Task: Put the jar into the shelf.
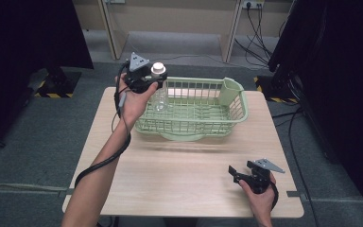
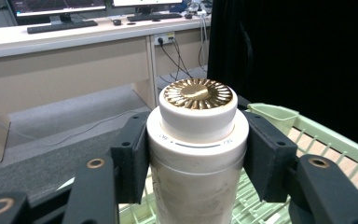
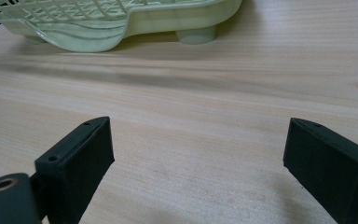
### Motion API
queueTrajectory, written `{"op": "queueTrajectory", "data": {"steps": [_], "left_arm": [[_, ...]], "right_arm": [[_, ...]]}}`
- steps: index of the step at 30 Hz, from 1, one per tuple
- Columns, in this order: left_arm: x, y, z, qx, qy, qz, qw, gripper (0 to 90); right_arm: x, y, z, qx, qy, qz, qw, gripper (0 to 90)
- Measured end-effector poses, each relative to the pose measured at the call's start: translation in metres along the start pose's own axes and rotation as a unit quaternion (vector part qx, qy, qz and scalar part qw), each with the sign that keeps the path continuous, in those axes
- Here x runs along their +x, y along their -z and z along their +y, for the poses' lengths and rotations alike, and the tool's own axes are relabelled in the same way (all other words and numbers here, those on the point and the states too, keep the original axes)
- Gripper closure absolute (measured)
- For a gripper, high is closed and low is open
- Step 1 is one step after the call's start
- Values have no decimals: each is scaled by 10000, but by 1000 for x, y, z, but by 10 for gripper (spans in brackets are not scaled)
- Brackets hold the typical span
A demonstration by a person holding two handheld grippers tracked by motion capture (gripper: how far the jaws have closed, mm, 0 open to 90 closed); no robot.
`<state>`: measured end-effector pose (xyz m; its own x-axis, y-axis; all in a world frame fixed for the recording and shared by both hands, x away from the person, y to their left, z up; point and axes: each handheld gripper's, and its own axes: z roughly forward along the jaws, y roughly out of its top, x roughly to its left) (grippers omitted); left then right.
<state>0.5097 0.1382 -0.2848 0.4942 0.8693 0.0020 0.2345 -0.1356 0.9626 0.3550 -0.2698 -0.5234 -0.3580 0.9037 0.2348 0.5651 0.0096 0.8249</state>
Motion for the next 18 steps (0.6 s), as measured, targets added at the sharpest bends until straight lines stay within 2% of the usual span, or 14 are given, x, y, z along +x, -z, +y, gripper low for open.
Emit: {"op": "queueTrajectory", "data": {"steps": [18], "left_arm": [[8, -28, -17, 539, 2, 159, 9984, 459]], "right_arm": [[0, 0, 0, 3, 4, 8, 10000, 87]]}}
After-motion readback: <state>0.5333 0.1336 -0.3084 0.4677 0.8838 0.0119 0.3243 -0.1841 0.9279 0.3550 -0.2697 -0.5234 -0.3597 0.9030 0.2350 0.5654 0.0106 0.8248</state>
